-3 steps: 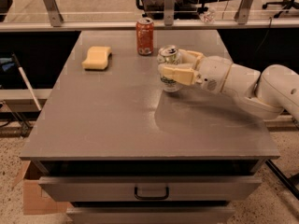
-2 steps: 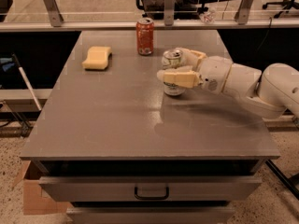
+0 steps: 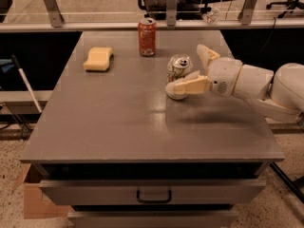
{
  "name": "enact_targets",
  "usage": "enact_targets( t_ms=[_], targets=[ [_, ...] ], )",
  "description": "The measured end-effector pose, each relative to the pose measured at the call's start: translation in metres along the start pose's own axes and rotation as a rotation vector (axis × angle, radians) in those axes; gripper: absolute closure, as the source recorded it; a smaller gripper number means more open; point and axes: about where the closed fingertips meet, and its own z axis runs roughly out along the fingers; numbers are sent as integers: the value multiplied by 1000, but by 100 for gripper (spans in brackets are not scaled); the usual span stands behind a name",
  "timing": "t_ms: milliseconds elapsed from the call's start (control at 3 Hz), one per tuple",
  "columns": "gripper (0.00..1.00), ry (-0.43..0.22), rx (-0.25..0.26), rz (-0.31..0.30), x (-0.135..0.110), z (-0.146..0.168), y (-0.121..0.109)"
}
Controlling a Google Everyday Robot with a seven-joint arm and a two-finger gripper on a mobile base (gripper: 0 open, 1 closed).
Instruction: Place 7up can upright
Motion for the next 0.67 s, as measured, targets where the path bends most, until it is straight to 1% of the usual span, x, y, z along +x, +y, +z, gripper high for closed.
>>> enact_targets(
  t_ms=[333,667],
  targets=[
    [0,99,89,-14,3,-41,-3],
    [0,192,186,-34,-3,-81,-4]
  ],
)
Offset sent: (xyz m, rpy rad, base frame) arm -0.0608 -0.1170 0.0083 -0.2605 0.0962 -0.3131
